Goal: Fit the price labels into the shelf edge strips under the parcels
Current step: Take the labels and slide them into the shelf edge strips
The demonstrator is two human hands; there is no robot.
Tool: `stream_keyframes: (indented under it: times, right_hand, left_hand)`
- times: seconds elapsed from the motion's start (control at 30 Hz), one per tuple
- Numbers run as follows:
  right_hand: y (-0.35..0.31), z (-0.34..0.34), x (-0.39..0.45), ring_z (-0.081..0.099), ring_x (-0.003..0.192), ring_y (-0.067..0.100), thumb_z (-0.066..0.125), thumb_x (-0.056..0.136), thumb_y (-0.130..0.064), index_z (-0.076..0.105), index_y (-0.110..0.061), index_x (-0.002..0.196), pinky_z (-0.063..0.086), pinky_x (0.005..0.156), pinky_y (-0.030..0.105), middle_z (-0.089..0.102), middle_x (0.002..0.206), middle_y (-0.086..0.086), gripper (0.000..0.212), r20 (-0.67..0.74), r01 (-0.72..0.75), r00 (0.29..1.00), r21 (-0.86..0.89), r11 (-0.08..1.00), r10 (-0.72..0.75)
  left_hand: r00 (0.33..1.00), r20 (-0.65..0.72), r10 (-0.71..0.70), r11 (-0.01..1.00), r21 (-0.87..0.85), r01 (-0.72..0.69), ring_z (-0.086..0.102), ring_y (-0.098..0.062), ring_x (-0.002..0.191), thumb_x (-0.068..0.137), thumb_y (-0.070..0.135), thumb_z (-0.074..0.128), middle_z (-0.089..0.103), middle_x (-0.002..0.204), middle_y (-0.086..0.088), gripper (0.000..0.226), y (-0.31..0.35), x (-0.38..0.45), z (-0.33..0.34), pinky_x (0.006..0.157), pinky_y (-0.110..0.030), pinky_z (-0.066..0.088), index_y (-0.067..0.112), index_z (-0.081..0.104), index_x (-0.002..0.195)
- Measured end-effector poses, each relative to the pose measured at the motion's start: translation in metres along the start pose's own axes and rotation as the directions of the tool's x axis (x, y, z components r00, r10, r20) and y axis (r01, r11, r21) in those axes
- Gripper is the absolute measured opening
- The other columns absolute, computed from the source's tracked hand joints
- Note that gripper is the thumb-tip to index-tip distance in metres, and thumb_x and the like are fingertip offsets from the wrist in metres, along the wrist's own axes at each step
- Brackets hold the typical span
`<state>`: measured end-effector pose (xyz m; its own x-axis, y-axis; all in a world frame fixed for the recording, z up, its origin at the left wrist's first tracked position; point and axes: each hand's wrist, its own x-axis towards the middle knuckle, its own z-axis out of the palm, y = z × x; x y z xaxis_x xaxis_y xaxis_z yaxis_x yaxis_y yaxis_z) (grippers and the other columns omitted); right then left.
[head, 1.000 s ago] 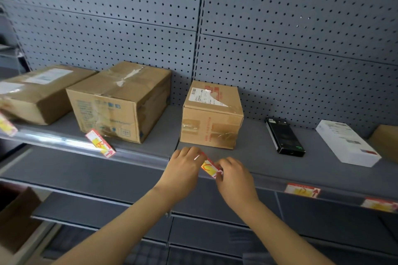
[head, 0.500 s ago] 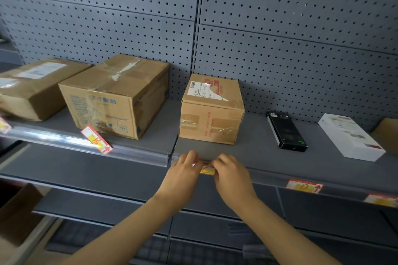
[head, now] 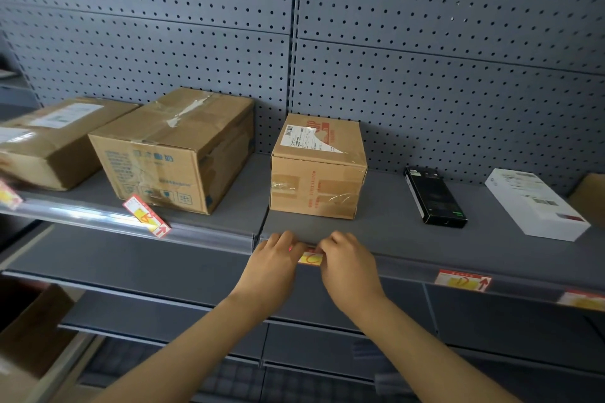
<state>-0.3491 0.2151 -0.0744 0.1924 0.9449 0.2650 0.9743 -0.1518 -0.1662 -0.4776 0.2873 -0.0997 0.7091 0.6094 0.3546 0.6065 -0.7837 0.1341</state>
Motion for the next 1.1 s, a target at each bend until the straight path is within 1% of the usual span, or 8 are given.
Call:
stream_keyframes:
  times: [0.1,0.3,0.4,0.53,0.63,0.77,1.0,1.1]
  right_hand:
    - [-0.009,-0.008,0.004,0.053,0.099,0.025,0.053,0.086,-0.002,0.062,-0.011,0.101,0.043,0.070,0.034,0.058,0.104,0.006,0.019,-0.010,-0.003,1.000,0.008,1.000,0.003]
    - [-0.042,-0.001,0.014,0.052,0.100,0.028,0.051,0.089,-0.004,0.058,-0.008,0.097,0.043,0.072,0.038,0.058,0.104,0.010,0.012,0.063,0.055,0.996,0.068,0.996,-0.059]
    - [-0.062,0.005,0.019,0.052,0.102,0.028,0.051,0.089,-0.006,0.060,-0.009,0.103,0.045,0.079,0.039,0.059,0.107,0.009,0.017,0.066,0.099,0.992,0.087,0.991,-0.105]
    - [-0.094,0.011,0.033,0.053,0.102,0.027,0.052,0.091,-0.013,0.061,-0.011,0.106,0.046,0.081,0.038,0.061,0.107,0.008,0.018,0.028,0.122,0.992,0.107,0.987,-0.126]
    - [-0.128,0.024,0.045,0.054,0.105,0.025,0.052,0.092,-0.015,0.062,-0.013,0.108,0.047,0.085,0.038,0.063,0.109,0.005,0.020,0.004,0.109,0.994,0.135,0.985,-0.111]
    - [-0.176,0.042,0.061,0.055,0.107,0.024,0.051,0.093,-0.017,0.063,-0.014,0.107,0.048,0.085,0.038,0.064,0.109,0.003,0.018,0.003,0.054,0.998,0.124,0.991,-0.055]
    - [-0.242,0.059,0.078,0.056,0.108,0.020,0.056,0.091,-0.018,0.065,-0.018,0.108,0.047,0.084,0.032,0.065,0.110,0.000,0.020,-0.042,-0.089,0.995,0.134,0.987,0.095]
    - [-0.253,0.060,0.081,0.056,0.108,0.020,0.057,0.091,-0.017,0.064,-0.020,0.109,0.047,0.082,0.032,0.064,0.110,-0.001,0.020,-0.046,-0.140,0.988,0.138,0.981,0.147]
  left_hand:
    - [1.000,-0.010,-0.011,0.999,0.030,0.012,0.063,-0.026,0.066,0.048,-0.004,0.078,0.064,0.080,-0.005,0.044,-0.004,-0.002,-0.011,0.057,-0.033,0.052,0.015,0.067,0.087]
    - [0.999,-0.013,-0.052,0.992,0.115,0.053,0.063,-0.021,0.052,0.040,0.001,0.083,0.067,0.062,0.001,0.041,-0.036,-0.015,-0.036,0.049,-0.026,0.049,0.017,0.069,0.075]
    - [0.997,-0.014,-0.073,0.988,0.134,0.074,0.063,-0.023,0.051,0.043,0.003,0.083,0.067,0.061,0.000,0.037,-0.057,-0.025,-0.049,0.048,-0.028,0.049,0.017,0.068,0.074]
    - [0.994,-0.034,-0.101,0.982,0.156,0.105,0.063,-0.025,0.052,0.042,0.008,0.083,0.064,0.061,-0.001,0.037,-0.090,-0.038,-0.067,0.047,-0.028,0.049,0.017,0.066,0.073]
    - [0.995,-0.025,-0.096,0.982,0.163,0.099,0.062,-0.025,0.054,0.046,0.008,0.081,0.063,0.062,-0.001,0.033,-0.127,-0.050,-0.075,0.049,-0.027,0.049,0.017,0.065,0.073]
    - [0.996,-0.025,-0.081,0.988,0.132,0.084,0.064,-0.030,0.065,0.054,0.006,0.077,0.066,0.072,-0.005,0.026,-0.182,-0.055,-0.085,0.055,-0.034,0.051,0.013,0.065,0.076]
    - [0.998,0.035,0.055,0.984,0.165,-0.060,0.062,-0.030,0.063,0.050,0.010,0.079,0.067,0.080,-0.007,0.032,-0.253,-0.063,-0.110,0.053,-0.031,0.047,0.013,0.064,0.078]
    - [0.995,0.035,0.096,0.981,0.163,-0.101,0.060,-0.032,0.085,0.070,0.009,0.066,0.063,0.097,-0.008,0.028,-0.266,-0.060,-0.110,0.070,-0.036,0.046,0.013,0.063,0.097]
